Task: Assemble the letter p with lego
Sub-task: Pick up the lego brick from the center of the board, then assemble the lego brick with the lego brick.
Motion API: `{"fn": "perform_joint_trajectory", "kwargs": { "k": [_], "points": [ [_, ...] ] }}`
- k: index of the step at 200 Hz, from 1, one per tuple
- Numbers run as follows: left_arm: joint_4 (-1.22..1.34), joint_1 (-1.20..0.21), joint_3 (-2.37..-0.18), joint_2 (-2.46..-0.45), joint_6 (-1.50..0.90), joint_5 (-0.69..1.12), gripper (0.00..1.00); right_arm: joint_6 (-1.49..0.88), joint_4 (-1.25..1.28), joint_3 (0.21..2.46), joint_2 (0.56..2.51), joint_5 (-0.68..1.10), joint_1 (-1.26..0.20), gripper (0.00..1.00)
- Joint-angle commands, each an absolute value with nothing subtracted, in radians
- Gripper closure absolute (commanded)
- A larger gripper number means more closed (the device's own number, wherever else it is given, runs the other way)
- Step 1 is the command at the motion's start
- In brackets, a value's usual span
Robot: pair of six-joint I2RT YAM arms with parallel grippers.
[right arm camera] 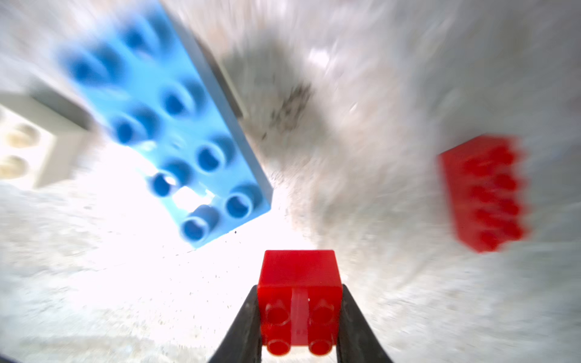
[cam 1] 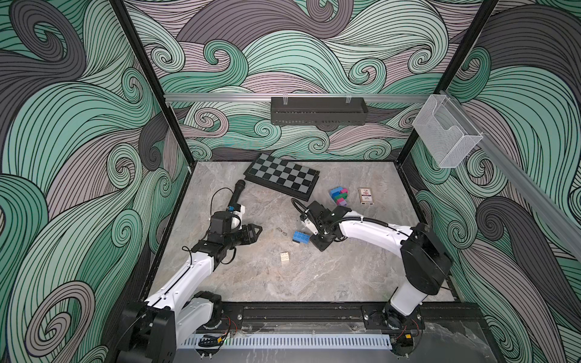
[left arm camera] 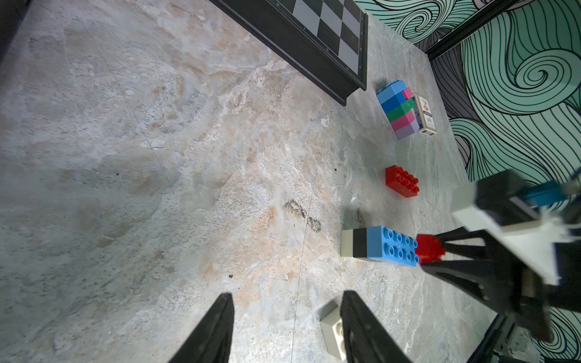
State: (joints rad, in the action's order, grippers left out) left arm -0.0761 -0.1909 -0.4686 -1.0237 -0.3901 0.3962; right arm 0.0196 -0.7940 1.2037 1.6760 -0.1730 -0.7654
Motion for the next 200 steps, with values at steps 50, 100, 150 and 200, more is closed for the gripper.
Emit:
{"fn": "perform_joint_trajectory", "kwargs": {
  "k": [50, 100, 150, 200],
  "points": [
    [-0.097, -0.184, -0.472, -1.005, -0.362, 0.403, 0.44, 0.461, -1.011, 1.542, 1.714, 0.0, -0.761, 0.78],
    [-0.103, -0.185, -0.476, -1.013, -0.353, 0.391, 0.44, 0.525, -1.142, 1.731, 1.905, 0.045, -0.774, 0.8],
    [-0.104, -0.184, -0.475, -1.012, -0.352, 0.387, 0.44, 0.451, -1.112, 1.754, 1.999, -0.007, -0.801, 0.8],
    [-0.104, -0.184, -0.477, -1.012, -0.349, 0.383, 0.44, 0.427, -1.104, 1.743, 2.025, -0.027, -0.818, 0.8]
  ]
}}
